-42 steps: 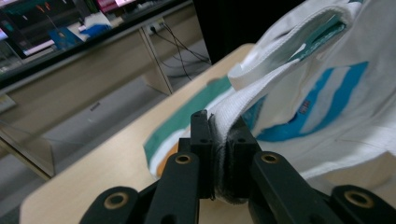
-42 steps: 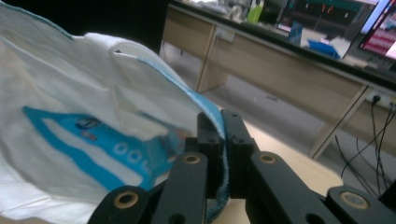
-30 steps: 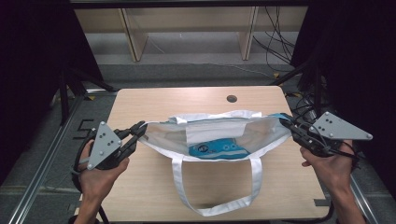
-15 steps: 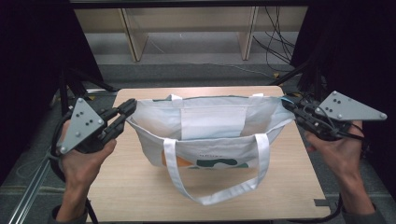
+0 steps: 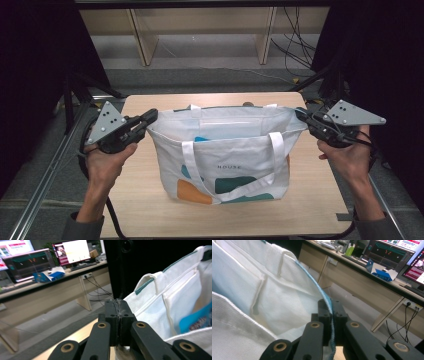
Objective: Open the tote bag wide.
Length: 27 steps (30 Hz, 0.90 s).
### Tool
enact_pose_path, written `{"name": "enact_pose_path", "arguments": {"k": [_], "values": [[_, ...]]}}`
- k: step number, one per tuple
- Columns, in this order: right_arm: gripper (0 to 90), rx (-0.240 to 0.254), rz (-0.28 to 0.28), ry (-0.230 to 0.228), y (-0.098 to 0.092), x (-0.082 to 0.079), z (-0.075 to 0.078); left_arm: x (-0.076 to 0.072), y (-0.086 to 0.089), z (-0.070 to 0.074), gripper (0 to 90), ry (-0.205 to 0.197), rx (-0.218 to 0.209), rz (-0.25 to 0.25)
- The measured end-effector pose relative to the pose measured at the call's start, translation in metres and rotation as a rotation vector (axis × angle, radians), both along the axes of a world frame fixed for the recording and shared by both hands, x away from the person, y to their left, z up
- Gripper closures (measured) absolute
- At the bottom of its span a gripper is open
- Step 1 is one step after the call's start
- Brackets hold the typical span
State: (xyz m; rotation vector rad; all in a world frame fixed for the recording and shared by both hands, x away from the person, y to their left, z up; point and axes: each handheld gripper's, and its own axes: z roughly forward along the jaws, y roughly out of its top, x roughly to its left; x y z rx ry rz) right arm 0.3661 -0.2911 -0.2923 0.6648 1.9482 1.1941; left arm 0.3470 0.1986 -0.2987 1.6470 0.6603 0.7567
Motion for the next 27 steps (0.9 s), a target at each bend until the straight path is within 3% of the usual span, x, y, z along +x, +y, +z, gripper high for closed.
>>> {"name": "enact_pose_path", "arguments": {"k": [10, 16, 17, 18, 19, 24, 27], "values": [[88.4, -0.013, 0.013, 0.046, 0.001, -0.003, -0.032, 0.004, 0.001, -0.037, 87.6, 0.08, 0.04, -0.002], [88.3, -0.001, 0.014, 0.076, 0.003, 0.001, -0.051, 0.01, 0.003, -0.055, 87.5, 0.122, 0.041, 0.003], [88.3, -0.017, 0.026, 0.071, 0.003, 0.001, -0.053, 0.011, 0.003, -0.058, 87.4, 0.125, 0.033, 0.004], [88.3, 0.005, 0.01, 0.083, 0.004, 0.001, -0.055, 0.011, 0.003, -0.061, 87.5, 0.139, 0.028, 0.01], [88.3, -0.003, 0.019, 0.087, 0.004, 0.001, -0.056, 0.013, 0.004, -0.063, 87.4, 0.119, 0.041, 0.006], [88.3, 0.007, 0.026, 0.103, 0.006, 0.004, -0.067, 0.016, 0.007, -0.075, 87.4, 0.143, 0.035, 0.004], [88.3, 0.01, 0.024, 0.11, 0.006, 0.006, -0.074, 0.019, 0.005, -0.085, 87.4, 0.162, 0.054, -0.002]]}}
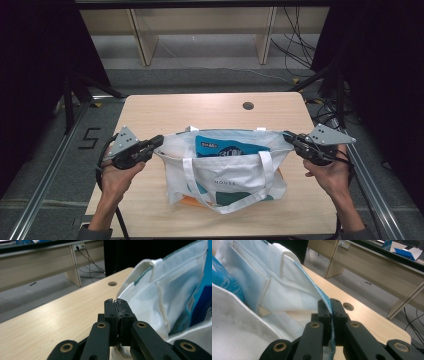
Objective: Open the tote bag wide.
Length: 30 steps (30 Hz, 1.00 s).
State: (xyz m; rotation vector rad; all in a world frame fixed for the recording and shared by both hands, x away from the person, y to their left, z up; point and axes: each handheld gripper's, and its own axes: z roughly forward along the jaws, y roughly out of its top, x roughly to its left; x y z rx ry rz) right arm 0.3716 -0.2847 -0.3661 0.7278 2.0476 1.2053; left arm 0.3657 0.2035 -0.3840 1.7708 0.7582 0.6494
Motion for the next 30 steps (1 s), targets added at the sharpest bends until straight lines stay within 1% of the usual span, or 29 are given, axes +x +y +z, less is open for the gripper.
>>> {"name": "enact_pose_path", "arguments": {"k": [1, 2, 3, 4, 5, 6, 7, 8, 9, 10, 11, 12, 13, 15, 16, 17, 18, 19, 20, 21, 22, 23, 24, 25, 26, 27, 28, 29, 30], "values": [[88.3, 0.007, -0.003, -0.005, 0.001, 0.001, -0.003, 0.0, -0.001, -0.002, 87.4, 0.008, 0.007, 0.006], [88.3, 0.001, 0.001, -0.007, 0.0, 0.001, -0.006, 0.0, -0.002, -0.006, 87.4, 0.012, 0.013, 0.009], [88.3, 0.001, -0.007, 0.008, 0.0, 0.002, -0.009, 0.001, -0.003, -0.01, 87.3, 0.017, 0.019, 0.008], [88.3, -0.003, -0.003, 0.009, 0.0, 0.003, -0.013, 0.001, -0.004, -0.014, 87.3, 0.032, 0.02, 0.006], [88.3, 0.001, -0.006, 0.02, -0.001, 0.004, -0.016, 0.002, -0.004, -0.017, 87.2, 0.033, 0.022, 0.001], [88.3, 0.001, -0.004, 0.028, -0.001, 0.004, -0.017, 0.002, -0.005, -0.02, 87.2, 0.038, 0.015, 0.0], [88.2, 0.002, -0.006, 0.021, -0.001, 0.004, -0.019, 0.002, -0.006, -0.023, 87.1, 0.043, 0.023, -0.001], [88.3, -0.006, -0.004, 0.031, -0.002, 0.004, -0.02, 0.002, -0.006, -0.026, 87.1, 0.051, 0.023, -0.004], [88.2, -0.004, -0.004, 0.034, -0.002, 0.003, -0.02, 0.001, -0.007, -0.028, 87.1, 0.061, 0.026, -0.005], [88.2, -0.007, -0.004, 0.026, -0.001, 0.003, -0.021, 0.001, -0.007, -0.03, 87.1, 0.067, 0.027, -0.011], [88.2, -0.004, -0.009, 0.029, -0.001, 0.002, -0.021, 0.001, -0.008, -0.033, 87.0, 0.077, 0.02, -0.014], [88.2, -0.009, -0.005, 0.03, -0.001, 0.002, -0.021, 0.0, -0.008, -0.035, 87.0, 0.085, 0.024, -0.008], [88.2, -0.014, 0.002, 0.04, -0.001, 0.001, -0.021, 0.0, -0.008, -0.036, 86.9, 0.088, 0.02, -0.013], [88.2, -0.026, 0.012, 0.04, -0.003, 0.0, -0.023, -0.001, -0.01, -0.039, 86.8, 0.097, 0.029, -0.02], [88.2, -0.018, 0.001, 0.042, -0.002, -0.001, -0.025, -0.001, -0.011, -0.041, 86.8, 0.1, 0.032, -0.029], [88.1, -0.026, 0.012, 0.044, -0.003, -0.002, -0.026, -0.002, -0.011, -0.042, 86.7, 0.101, 0.039, -0.023], [88.1, -0.023, 0.007, 0.048, -0.003, -0.004, -0.027, -0.002, -0.012, -0.044, 86.7, 0.101, 0.036, -0.026], [88.1, -0.026, 0.019, 0.056, -0.004, -0.003, -0.028, -0.002, -0.012, -0.044, 86.7, 0.105, 0.039, -0.024], [88.1, -0.021, 0.015, 0.057, -0.004, -0.004, -0.029, -0.002, -0.013, -0.046, 86.7, 0.108, 0.041, -0.034], [88.1, -0.03, 0.023, 0.066, -0.005, -0.004, -0.03, -0.003, -0.013, -0.047, 86.6, 0.113, 0.04, -0.031], [88.1, -0.021, 0.021, 0.076, -0.004, -0.004, -0.031, -0.002, -0.013, -0.048, 86.6, 0.112, 0.045, -0.037], [88.0, -0.03, 0.023, 0.077, -0.004, -0.004, -0.032, -0.002, -0.014, -0.049, 86.6, 0.112, 0.053, -0.036], [88.0, -0.035, 0.028, 0.075, -0.004, -0.004, -0.032, -0.002, -0.014, -0.05, 86.6, 0.121, 0.041, -0.038], [88.0, -0.029, 0.023, 0.081, -0.002, -0.004, -0.034, -0.002, -0.015, -0.051, 86.6, 0.122, 0.045, -0.028], [88.0, -0.04, 0.033, 0.088, -0.003, -0.004, -0.034, -0.002, -0.016, -0.053, 86.6, 0.124, 0.045, -0.035], [88.0, -0.037, 0.03, 0.089, -0.002, -0.004, -0.036, -0.002, -0.015, -0.054, 86.6, 0.115, 0.072, -0.044], [87.9, -0.036, 0.033, 0.106, -0.001, -0.004, -0.037, -0.003, -0.017, -0.055, 86.5, 0.131, 0.067, -0.037], [87.9, -0.04, 0.039, 0.115, -0.001, -0.004, -0.038, -0.002, -0.017, -0.057, 86.6, 0.132, 0.062, -0.042], [87.9, -0.04, 0.041, 0.121, 0.0, -0.004, -0.039, -0.001, -0.017, -0.058, 86.5, 0.125, 0.076, -0.05]]}}
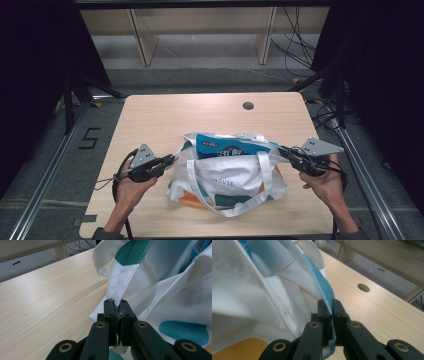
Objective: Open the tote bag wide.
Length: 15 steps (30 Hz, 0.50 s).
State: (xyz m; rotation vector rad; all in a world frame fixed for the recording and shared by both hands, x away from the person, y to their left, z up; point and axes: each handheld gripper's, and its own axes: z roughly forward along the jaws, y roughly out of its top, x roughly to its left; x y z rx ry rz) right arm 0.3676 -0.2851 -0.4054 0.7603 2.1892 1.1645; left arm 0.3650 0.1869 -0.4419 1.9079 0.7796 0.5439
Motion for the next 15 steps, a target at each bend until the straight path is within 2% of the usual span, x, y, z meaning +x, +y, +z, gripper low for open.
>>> {"name": "enact_pose_path", "arguments": {"k": [1, 2, 3, 4, 5, 7, 8, 9, 10, 12, 13, 14, 15], "values": [[87.9, -0.001, 0.004, 0.008, 0.0001, 0.0001, -0.0009, -0.0012, -0.0009, -0.0017, 86.6, 0.013, -0.007, 0.012], [87.9, -0.01, 0.007, -0.008, -0.0001, 0.001, -0.0022, -0.0004, -0.0007, -0.003, 86.5, 0.009, -0.001, -0.004], [87.9, -0.003, 0.006, 0.024, 0.0012, -0.0004, -0.003, -0.0012, -0.0015, -0.0038, 86.5, 0.019, 0.005, 0.006], [87.9, -0.025, 0.029, 0.017, 0.0005, 0.0014, -0.004, 0.0, -0.0016, -0.0045, 86.4, 0.018, 0.007, -0.01], [87.9, -0.012, 0.021, 0.035, 0.0022, 0.0, -0.0048, -0.0002, -0.0018, -0.0047, 86.4, 0.023, 0.004, -0.009], [87.9, -0.018, 0.028, 0.04, 0.0022, 0.0004, -0.0062, -0.0012, -0.0019, -0.0037, 86.2, 0.022, 0.005, 0.0], [87.9, -0.016, 0.028, 0.044, 0.002, 0.0005, -0.0066, -0.0022, -0.0023, -0.0033, 86.1, 0.034, -0.007, 0.004], [87.9, -0.003, 0.028, 0.034, 0.0022, 0.0015, -0.0083, -0.0024, -0.0026, -0.0031, 85.9, 0.043, -0.027, 0.005], [87.8, -0.003, 0.035, 0.051, 0.0011, 0.001, -0.0077, -0.0014, -0.0019, -0.0018, 85.9, 0.027, -0.013, 0.0], [87.3, 0.025, 0.028, 0.039, -0.0002, 0.0011, -0.0067, -0.002, -0.003, -0.0027, 86.0, 0.031, -0.018, -0.003], [85.8, 0.046, 0.02, 0.052, -0.0009, 0.0001, -0.005, -0.0028, -0.004, -0.0031, 86.1, 0.038, -0.026, 0.0], [82.7, 0.069, 0.011, 0.032, -0.0023, 0.0009, -0.0033, -0.0035, -0.0048, -0.0029, 86.1, 0.044, -0.031, 0.007], [80.1, 0.094, -0.002, 0.039, -0.003, -0.0005, -0.0006, -0.0026, -0.0049, -0.0024, 86.1, 0.034, -0.023, -0.002]]}}
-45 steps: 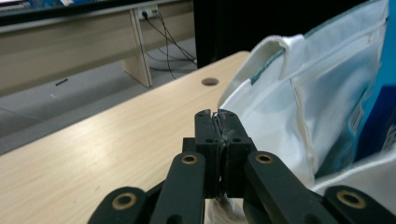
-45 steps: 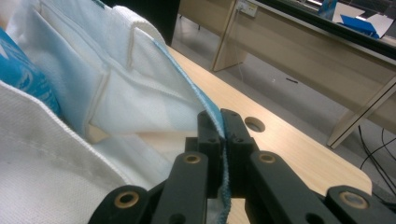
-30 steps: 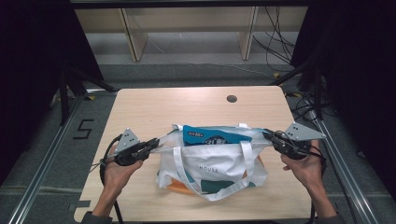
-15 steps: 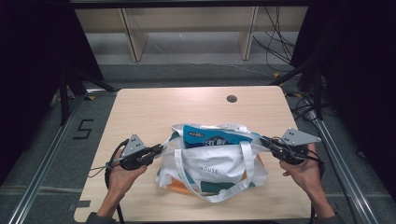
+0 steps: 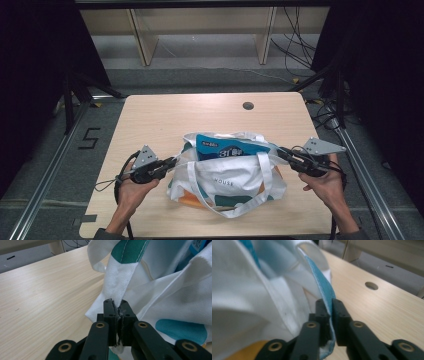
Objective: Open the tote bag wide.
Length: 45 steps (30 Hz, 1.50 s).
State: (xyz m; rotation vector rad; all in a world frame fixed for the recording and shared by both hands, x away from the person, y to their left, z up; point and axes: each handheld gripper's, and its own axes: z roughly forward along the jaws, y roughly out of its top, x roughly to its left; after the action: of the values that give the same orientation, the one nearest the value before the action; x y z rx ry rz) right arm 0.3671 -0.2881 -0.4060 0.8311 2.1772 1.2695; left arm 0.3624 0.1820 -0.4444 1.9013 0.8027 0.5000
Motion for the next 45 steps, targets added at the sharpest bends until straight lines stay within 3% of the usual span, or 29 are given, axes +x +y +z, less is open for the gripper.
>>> {"name": "enact_pose_path", "arguments": {"k": [3, 4, 7, 8, 10, 11, 12, 14, 15, 16, 20, 21, 23, 25, 27, 29, 32, 33, 34, 35, 36, 37, 38, 39, 40, 41, 42, 45], "values": [[75.2, 0.004, -0.014, -0.038, -0.004, -0.003, 0.01, -0.001, -0.001, 0.0, 86.3, -0.004, 0.011, 0.007], [73.6, 0.039, -0.034, -0.044, -0.005, -0.007, 0.017, -0.001, -0.001, 0.0, 86.3, -0.01, 0.017, 0.002], [73.3, 0.05, -0.014, -0.104, -0.009, -0.014, 0.033, 0.001, 0.0, 0.0, 86.3, -0.014, 0.015, 0.004], [72.4, 0.063, -0.016, -0.104, -0.009, -0.017, 0.037, -0.001, -0.001, -0.001, 86.3, 0.008, -0.003, 0.017], [70.1, 0.105, 0.003, -0.111, -0.01, -0.023, 0.047, 0.0, 0.0, 0.001, 86.3, -0.008, 0.009, 0.001], [67.5, 0.124, 0.017, -0.097, -0.008, -0.026, 0.051, 0.0, -0.001, 0.001, 86.3, -0.003, 0.003, 0.008], [65.9, 0.111, 0.034, -0.1, -0.007, -0.027, 0.053, 0.0, -0.001, 0.001, 86.3, 0.002, -0.001, 0.012], [61.0, 0.138, 0.081, -0.041, 0.002, -0.032, 0.054, 0.0, -0.001, 0.0, 86.2, -0.002, -0.001, 0.009], [59.8, 0.143, 0.092, -0.047, 0.005, -0.031, 0.053, -0.001, 0.0, 0.001, 86.2, -0.001, 0.0, 0.009], [57.9, 0.141, 0.112, -0.013, 0.008, -0.033, 0.053, -0.001, -0.001, 0.001, 86.2, 0.007, -0.003, 0.017], [54.6, 0.165, 0.171, 0.04, 0.022, -0.036, 0.052, -0.001, 0.001, 0.002, 86.1, -0.002, 0.003, 0.016], [54.6, 0.161, 0.167, 0.014, 0.024, -0.037, 0.053, 0.0, 0.002, 0.002, 86.0, -0.012, 0.018, 0.006], [55.0, 0.173, 0.171, 0.046, 0.028, -0.043, 0.057, 0.0, 0.001, 0.002, 85.9, -0.003, -0.001, 0.014], [55.3, 0.163, 0.159, 0.001, 0.027, -0.047, 0.062, 0.0, 0.002, 0.002, 85.9, 0.0, -0.003, 0.016], [55.3, 0.18, 0.154, 0.029, 0.025, -0.051, 0.067, -0.001, 0.002, 0.003, 85.8, -0.009, 0.007, 0.013], [54.8, 0.197, 0.148, 0.017, 0.025, -0.054, 0.068, 0.0, 0.002, 0.004, 85.6, -0.008, 0.007, 0.016], [54.0, 0.203, 0.176, 0.077, 0.03, -0.056, 0.063, -0.001, 0.002, 0.004, 85.4, -0.009, 0.01, 0.014], [53.9, 0.222, 0.18, 0.125, 0.035, -0.058, 0.06, -0.001, 0.001, 0.004, 85.3, -0.003, 0.003, 0.019], [54.0, 0.207, 0.178, 0.139, 0.037, -0.058, 0.058, -0.002, 0.001, 0.004, 85.2, 0.004, -0.004, 0.029], [54.8, 0.187, 0.18, 0.109, 0.041, -0.055, 0.054, 0.0, 0.002, 0.004, 85.2, -0.011, 0.004, 0.02], [60.2, 0.175, 0.199, 0.145, 0.044, -0.054, 0.051, 0.0, 0.002, 0.004, 85.2, -0.01, -0.002, 0.014], [68.8, 0.172, 0.205, 0.151, 0.047, -0.054, 0.047, -0.002, 0.002, 0.004, 85.1, 0.001, -0.012, 0.021], [78.5, 0.168, 0.229, 0.181, 0.048, -0.054, 0.045, -0.001, 0.003, 0.005, 85.1, -0.011, 0.0, 0.011], [85.4, 0.129, 0.248, 0.159, 0.048, -0.053, 0.042, 0.0, 0.003, 0.005, 85.0, -0.015, 0.003, 0.01], [88.6, 0.122, 0.261, 0.16, 0.05, -0.054, 0.039, -0.001, 0.002, 0.005, 85.0, -0.004, -0.01, 0.022], [88.9, 0.075, 0.269, 0.126, 0.049, -0.051, 0.038, -0.001, 0.002, 0.004, 85.1, 0.0, -0.01, 0.019], [89.0, 0.063, 0.278, 0.144, 0.05, -0.052, 0.036, 0.0, 0.003, 0.004, 85.1, -0.016, 0.002, 0.009], [89.1, 0.004, 0.293, 0.168, 0.053, -0.051, 0.021, -0.001, 0.002, 0.004, 85.0, -0.008, 0.006, 0.017]]}}
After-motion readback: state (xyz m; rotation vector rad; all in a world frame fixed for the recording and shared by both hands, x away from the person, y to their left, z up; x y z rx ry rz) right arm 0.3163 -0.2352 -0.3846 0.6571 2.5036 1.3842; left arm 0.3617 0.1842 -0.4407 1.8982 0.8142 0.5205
